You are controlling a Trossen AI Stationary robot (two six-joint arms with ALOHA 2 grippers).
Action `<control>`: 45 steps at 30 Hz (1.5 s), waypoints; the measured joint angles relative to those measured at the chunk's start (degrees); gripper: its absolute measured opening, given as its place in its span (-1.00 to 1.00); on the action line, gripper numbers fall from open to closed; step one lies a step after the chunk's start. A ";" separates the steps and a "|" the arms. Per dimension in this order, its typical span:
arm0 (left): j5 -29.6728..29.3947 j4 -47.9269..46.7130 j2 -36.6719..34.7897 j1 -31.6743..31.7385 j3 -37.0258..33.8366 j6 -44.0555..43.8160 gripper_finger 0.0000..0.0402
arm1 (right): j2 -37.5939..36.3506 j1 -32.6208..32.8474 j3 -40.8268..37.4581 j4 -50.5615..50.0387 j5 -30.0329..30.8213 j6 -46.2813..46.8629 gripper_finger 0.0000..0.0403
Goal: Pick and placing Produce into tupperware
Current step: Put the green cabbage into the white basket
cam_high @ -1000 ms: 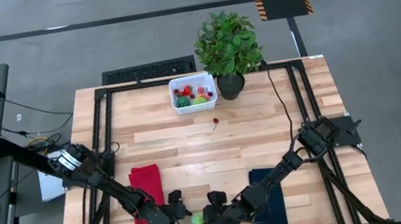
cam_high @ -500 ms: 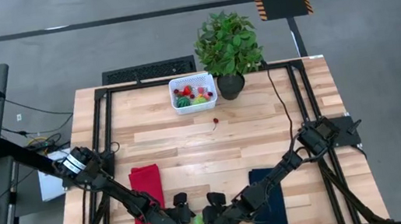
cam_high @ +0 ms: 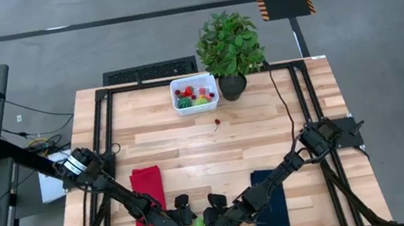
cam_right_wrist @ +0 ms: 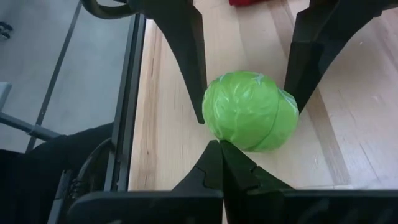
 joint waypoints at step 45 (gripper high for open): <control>3.02 -1.18 -0.59 8.72 0.04 5.60 0.05 | -2.75 3.05 -0.04 -12.62 5.52 3.77 -0.88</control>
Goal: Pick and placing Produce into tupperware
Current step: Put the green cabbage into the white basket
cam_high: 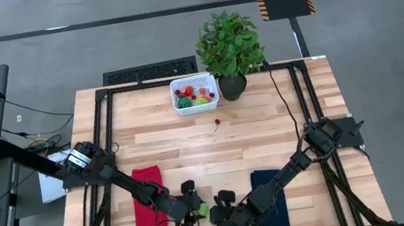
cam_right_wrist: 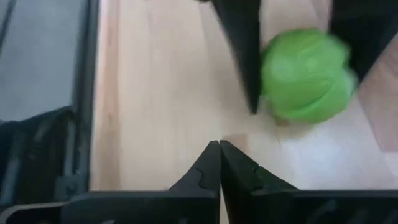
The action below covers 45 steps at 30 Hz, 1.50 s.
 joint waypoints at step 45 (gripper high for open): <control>17.36 -19.49 -41.26 56.15 -0.09 17.70 0.07 | -37.96 15.42 -26.88 -17.04 51.26 7.00 -0.68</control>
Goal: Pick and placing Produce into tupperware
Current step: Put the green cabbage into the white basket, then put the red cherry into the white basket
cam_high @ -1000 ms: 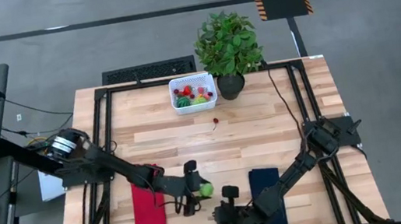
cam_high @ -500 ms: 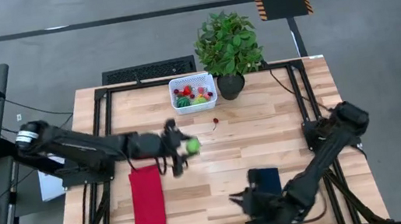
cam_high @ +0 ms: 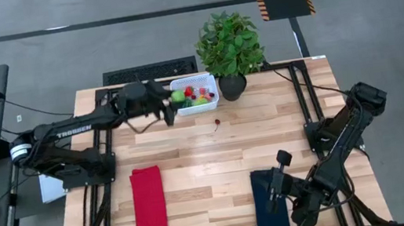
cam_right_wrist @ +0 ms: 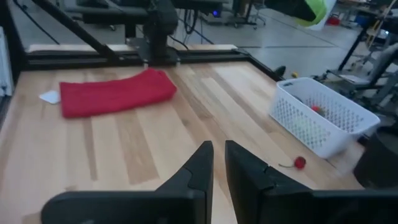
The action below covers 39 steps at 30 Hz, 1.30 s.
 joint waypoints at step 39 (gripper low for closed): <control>17.04 13.04 25.58 12.70 5.56 -2.59 0.55 | -3.28 -12.31 -5.89 -1.81 0.06 1.02 -0.67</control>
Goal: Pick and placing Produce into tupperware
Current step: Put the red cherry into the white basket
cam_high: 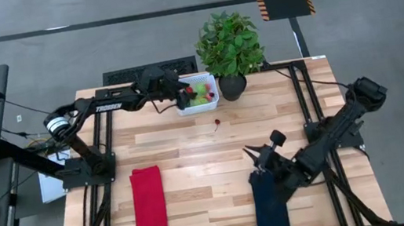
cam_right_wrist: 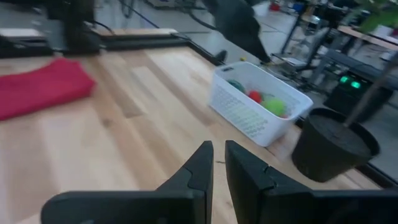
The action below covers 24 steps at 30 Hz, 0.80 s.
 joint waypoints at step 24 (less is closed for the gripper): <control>-25.99 -11.30 -0.02 -25.26 -0.53 -3.61 0.53 | 0.00 0.03 -1.63 1.93 -2.35 -0.59 -0.67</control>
